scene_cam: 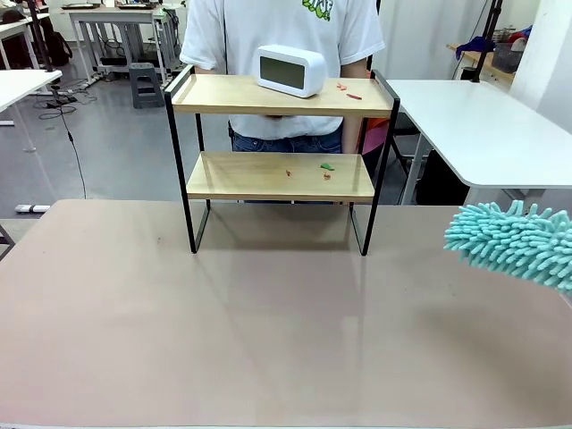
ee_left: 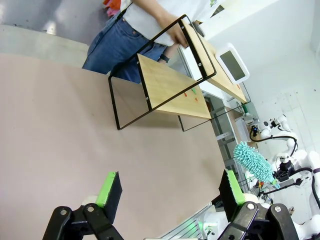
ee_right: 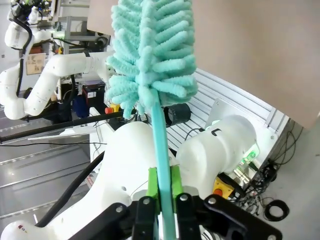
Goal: Clean the shelf.
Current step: Clean the specific tier of the Shelf with the Duster once objects are removed.
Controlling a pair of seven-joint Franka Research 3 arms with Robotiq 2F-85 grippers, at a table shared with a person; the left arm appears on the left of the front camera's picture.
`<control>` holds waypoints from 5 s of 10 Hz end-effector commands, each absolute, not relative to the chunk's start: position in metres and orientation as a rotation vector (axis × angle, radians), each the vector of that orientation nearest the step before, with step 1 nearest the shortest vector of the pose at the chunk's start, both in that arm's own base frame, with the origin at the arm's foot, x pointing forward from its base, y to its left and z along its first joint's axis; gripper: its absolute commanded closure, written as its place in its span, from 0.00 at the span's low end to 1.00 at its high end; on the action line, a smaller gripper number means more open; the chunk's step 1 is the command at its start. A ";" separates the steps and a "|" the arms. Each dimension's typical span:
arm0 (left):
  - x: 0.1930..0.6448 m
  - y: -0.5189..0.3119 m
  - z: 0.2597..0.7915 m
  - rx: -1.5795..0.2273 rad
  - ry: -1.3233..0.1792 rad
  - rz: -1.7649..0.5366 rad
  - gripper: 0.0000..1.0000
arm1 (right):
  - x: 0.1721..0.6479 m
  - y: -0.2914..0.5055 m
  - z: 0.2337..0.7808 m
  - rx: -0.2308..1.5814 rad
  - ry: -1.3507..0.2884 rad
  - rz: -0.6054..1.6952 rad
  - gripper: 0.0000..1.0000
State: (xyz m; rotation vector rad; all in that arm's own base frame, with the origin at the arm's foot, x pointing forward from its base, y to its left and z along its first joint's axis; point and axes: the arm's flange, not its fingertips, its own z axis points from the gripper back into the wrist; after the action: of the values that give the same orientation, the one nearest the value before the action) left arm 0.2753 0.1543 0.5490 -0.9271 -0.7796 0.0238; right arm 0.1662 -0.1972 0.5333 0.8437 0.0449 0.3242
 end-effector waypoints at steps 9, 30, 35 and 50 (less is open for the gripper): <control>0.277 0.153 0.550 -0.935 -0.801 0.009 0.00 | 0.165 0.012 0.565 0.345 -0.015 0.754 0.88; 0.277 0.153 0.550 -0.935 -0.801 0.009 0.00 | 0.360 0.154 0.514 0.230 -0.509 0.302 0.88; 0.277 0.153 0.550 -0.935 -0.801 0.009 0.00 | 0.370 0.168 0.497 0.171 -0.471 0.278 0.88; 0.277 0.153 0.550 -0.935 -0.801 0.009 0.00 | 0.348 0.147 0.497 0.618 -0.134 0.926 0.88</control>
State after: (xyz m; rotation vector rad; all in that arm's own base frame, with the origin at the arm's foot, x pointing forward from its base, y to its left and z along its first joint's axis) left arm 0.2757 0.1557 0.5501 -0.9325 -0.7837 0.0260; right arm 0.3440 0.1479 0.4954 0.5714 -0.1256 0.9274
